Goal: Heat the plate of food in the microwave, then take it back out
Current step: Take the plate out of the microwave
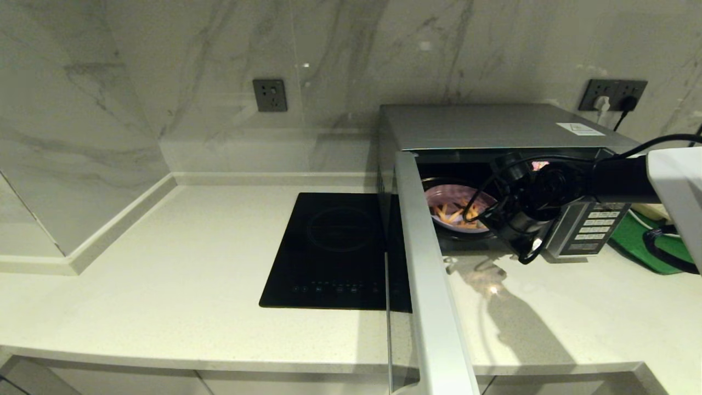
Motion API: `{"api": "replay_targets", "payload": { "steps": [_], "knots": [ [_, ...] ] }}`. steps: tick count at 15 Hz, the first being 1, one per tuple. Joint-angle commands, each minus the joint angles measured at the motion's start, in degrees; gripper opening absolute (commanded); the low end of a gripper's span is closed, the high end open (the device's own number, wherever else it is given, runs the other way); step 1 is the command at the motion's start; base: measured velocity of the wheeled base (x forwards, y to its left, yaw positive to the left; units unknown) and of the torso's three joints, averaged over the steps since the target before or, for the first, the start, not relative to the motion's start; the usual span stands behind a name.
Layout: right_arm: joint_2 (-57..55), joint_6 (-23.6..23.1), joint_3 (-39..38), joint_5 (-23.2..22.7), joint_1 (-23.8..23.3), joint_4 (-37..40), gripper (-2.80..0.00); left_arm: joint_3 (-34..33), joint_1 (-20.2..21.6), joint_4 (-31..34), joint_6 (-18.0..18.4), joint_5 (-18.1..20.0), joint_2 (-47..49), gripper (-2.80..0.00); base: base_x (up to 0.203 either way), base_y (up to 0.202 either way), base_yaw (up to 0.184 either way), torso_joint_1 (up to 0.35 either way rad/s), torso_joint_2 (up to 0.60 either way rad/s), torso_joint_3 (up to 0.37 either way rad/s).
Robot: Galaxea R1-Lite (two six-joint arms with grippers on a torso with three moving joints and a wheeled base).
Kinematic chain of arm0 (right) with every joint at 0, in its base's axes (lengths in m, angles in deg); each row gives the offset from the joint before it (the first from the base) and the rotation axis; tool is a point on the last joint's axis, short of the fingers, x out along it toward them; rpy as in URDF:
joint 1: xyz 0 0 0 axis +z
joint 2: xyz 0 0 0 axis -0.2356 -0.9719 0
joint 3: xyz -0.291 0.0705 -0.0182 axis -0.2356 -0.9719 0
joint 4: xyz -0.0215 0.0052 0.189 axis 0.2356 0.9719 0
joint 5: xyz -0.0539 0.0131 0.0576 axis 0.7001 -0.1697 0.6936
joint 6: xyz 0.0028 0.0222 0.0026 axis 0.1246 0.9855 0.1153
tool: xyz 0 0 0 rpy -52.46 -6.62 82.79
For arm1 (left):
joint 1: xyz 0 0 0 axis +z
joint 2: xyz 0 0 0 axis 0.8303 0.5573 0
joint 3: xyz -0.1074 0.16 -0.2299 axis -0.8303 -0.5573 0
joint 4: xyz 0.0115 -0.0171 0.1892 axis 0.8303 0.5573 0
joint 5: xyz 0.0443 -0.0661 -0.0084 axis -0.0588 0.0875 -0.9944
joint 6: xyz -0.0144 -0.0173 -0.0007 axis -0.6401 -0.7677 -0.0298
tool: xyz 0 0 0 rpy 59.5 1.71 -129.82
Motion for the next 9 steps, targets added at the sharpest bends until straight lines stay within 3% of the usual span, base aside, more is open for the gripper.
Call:
{"api": "replay_targets", "payload": {
  "steps": [1, 9],
  "knots": [
    [0.4, 0.4, -0.3, 0.2, 0.0, 0.2, 0.00, 0.0, 0.0, 0.0, 0.0, 0.0, 0.0, -2.80, 0.000, 0.000, 0.000, 0.000, 0.00, 0.000],
    [1.1, 2.3, -1.8, 0.5, -0.1, 0.2, 0.00, 0.0, 0.0, 0.0, 0.0, 0.0, 0.0, -2.80, 0.000, 0.000, 0.000, 0.000, 0.00, 0.000]
  ]
}}
